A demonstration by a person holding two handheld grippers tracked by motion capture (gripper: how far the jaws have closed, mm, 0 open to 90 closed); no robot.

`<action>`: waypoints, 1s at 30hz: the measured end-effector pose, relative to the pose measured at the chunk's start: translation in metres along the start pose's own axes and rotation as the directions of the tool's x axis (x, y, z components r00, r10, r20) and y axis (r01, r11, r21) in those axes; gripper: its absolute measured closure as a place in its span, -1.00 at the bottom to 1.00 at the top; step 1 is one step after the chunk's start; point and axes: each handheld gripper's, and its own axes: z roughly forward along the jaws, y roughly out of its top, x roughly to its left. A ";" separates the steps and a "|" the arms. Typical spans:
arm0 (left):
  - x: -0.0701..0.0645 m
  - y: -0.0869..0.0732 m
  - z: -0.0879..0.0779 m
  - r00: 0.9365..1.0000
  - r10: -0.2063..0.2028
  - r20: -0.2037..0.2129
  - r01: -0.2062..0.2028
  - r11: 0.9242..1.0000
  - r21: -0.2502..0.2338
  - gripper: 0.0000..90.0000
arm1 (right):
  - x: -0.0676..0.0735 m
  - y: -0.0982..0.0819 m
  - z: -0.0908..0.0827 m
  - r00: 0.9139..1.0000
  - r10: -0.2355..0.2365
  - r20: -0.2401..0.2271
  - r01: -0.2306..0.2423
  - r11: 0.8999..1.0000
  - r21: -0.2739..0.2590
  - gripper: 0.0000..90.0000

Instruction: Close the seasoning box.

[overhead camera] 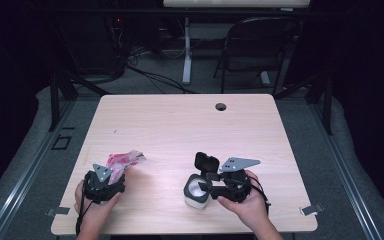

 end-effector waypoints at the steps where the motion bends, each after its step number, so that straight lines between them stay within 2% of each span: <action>1: -0.001 0.001 -0.001 1.000 0.001 0.008 -0.001 1.000 -0.001 -0.43 | 0.000 0.000 0.000 1.000 0.002 -0.002 -0.002 1.000 0.001 0.21; 13: -0.022 0.006 -0.007 0.996 0.049 0.076 -0.048 0.999 -0.017 -0.44 | -0.001 0.001 -0.002 1.000 0.019 -0.014 -0.019 1.000 0.003 0.23; 19: -0.038 0.007 -0.008 0.989 0.100 0.109 -0.098 0.995 -0.016 -0.43 | -0.002 0.000 -0.002 1.000 0.030 -0.010 -0.030 1.000 -0.005 0.23; 30: -0.059 0.012 -0.019 0.971 0.147 0.187 -0.145 0.989 -0.021 -0.44 | -0.002 0.002 -0.004 1.000 0.020 0.006 -0.020 1.000 0.008 0.23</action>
